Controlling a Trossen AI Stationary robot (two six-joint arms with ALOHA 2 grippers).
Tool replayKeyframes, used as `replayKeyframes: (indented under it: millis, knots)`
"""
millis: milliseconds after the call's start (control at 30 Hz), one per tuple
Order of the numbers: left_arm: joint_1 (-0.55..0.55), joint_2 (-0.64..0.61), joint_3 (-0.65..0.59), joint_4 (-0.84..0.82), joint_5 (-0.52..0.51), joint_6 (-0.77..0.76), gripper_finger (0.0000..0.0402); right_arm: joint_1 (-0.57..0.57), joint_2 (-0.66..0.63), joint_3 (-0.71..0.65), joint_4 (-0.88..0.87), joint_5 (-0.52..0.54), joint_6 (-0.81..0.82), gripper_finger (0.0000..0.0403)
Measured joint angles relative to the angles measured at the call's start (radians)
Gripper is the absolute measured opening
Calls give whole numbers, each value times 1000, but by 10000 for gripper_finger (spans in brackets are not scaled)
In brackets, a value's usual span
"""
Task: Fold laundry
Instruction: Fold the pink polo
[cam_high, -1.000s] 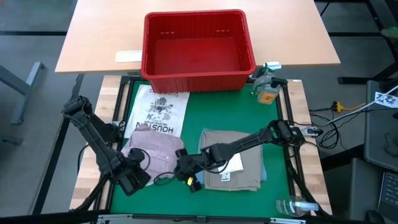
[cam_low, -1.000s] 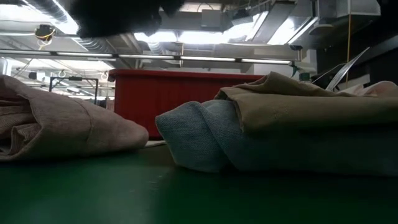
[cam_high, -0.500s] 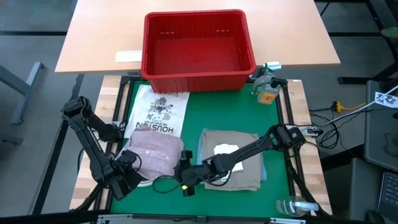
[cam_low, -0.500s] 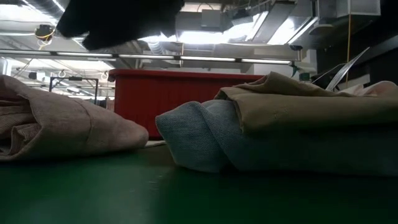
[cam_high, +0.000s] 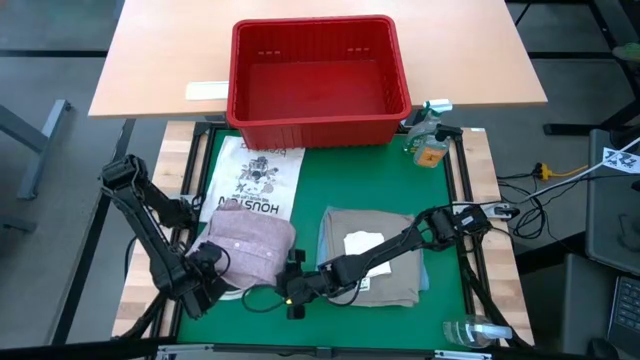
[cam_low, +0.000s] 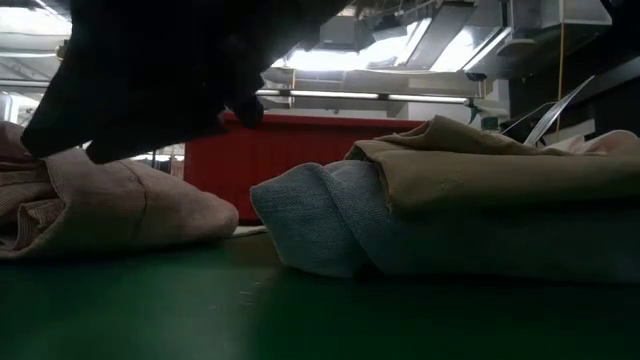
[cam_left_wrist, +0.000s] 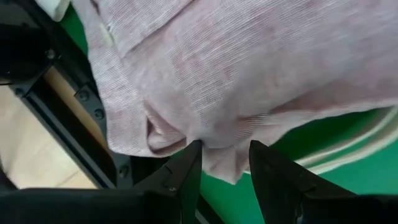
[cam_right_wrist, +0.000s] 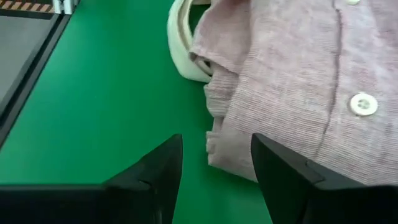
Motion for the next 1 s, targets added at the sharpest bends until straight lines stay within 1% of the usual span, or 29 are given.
replayKeyframes:
  millis: [100, 267, 400, 500, 733, 800, 1000]
  knots:
    - [0, 0, -17, 1, 17, 1, 128, 0, 1, 0, 6, 21, 10, 192]
    - [0, 0, -32, 1, 25, 2, 128, -1, 1, 0, 10, 89, 27, 192]
    - [0, 0, -33, 1, 25, 2, 128, -1, 8, 0, 15, 87, 28, 192]
    - [0, 0, -33, 1, 25, 2, 128, 8, 21, 0, 29, 65, 45, 192]
    - [1, 0, -33, 8, 23, 1, 128, 14, 51, 0, 74, 100, 45, 192]
    - [1, 0, -33, 13, 22, 1, 128, 12, 56, -1, 62, 115, 44, 192]
    - [1, 0, -33, 24, -20, 0, 128, 12, 79, 0, 58, 166, 42, 192]
